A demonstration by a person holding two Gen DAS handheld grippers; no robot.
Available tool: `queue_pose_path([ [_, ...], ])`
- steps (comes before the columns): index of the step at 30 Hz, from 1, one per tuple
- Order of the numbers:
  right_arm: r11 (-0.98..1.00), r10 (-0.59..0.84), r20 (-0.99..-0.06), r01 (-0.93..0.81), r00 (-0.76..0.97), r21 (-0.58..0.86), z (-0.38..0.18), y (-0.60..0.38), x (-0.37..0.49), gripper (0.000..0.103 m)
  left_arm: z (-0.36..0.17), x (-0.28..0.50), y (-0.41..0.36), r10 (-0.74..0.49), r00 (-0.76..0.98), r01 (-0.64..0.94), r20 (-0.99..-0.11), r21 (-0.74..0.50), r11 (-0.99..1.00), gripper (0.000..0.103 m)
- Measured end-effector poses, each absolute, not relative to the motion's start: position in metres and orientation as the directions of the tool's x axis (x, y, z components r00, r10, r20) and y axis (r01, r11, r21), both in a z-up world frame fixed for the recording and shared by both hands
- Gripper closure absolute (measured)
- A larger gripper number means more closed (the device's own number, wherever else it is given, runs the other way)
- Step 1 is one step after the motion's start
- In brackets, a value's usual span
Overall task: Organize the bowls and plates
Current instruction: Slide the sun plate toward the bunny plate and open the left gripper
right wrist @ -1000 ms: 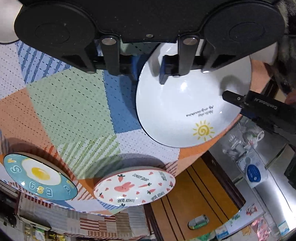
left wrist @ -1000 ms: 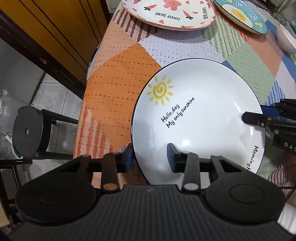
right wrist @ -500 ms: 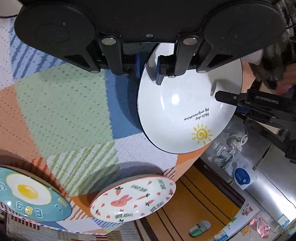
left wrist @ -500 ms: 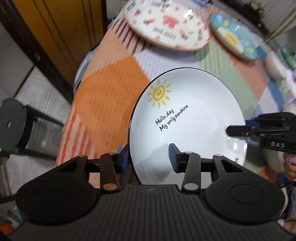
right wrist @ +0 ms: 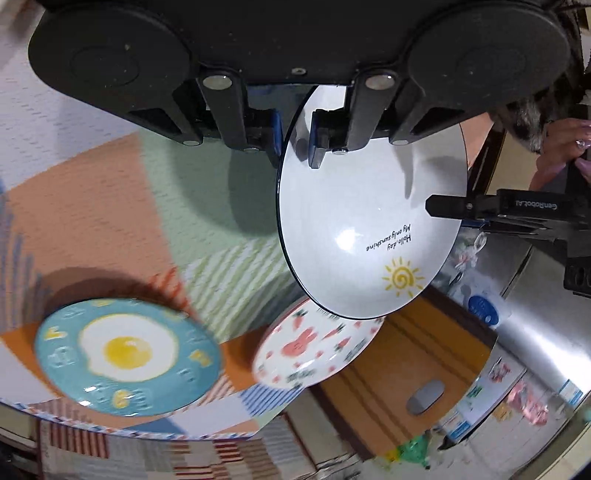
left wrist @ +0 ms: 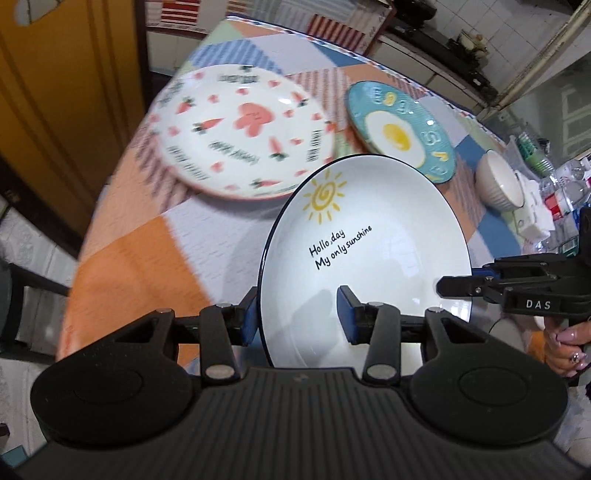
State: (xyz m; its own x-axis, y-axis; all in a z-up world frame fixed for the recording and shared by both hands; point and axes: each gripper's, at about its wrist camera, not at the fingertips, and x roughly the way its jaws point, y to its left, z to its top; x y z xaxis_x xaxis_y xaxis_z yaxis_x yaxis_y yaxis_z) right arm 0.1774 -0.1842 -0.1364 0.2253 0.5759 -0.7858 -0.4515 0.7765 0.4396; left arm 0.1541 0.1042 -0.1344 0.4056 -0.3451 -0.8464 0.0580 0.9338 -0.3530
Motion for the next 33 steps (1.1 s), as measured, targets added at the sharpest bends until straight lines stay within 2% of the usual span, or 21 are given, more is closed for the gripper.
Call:
queue_pose_path([
  [10, 0.827, 0.516, -0.818, -0.395, 0.255, 0.399, -0.143, -0.237, 0.202, 0.084, -0.166, 0.198, 0.050, -0.376, 0.273, 0.096, -0.885, -0.364, 0.926, 0.062],
  [18, 0.836, 0.486, -0.850, -0.390, 0.203, 0.385, -0.163, -0.241, 0.206, 0.084, -0.180, 0.205, 0.037, -0.342, 0.225, 0.091, -0.912, -0.330, 0.940, 0.062],
  [23, 0.841, 0.478, -0.853, -0.388, 0.209, 0.377, -0.168, -0.234, 0.211, 0.084, -0.181, 0.213, 0.033, -0.298, 0.242, 0.095, -0.924, -0.283, 0.954, 0.062],
  [33, 0.862, 0.458, -0.856, -0.356, 0.239, 0.361, -0.174, -0.230, 0.216, 0.082, -0.181, 0.214, 0.037, -0.264, 0.292, 0.041, -0.919, -0.264, 0.964, 0.063],
])
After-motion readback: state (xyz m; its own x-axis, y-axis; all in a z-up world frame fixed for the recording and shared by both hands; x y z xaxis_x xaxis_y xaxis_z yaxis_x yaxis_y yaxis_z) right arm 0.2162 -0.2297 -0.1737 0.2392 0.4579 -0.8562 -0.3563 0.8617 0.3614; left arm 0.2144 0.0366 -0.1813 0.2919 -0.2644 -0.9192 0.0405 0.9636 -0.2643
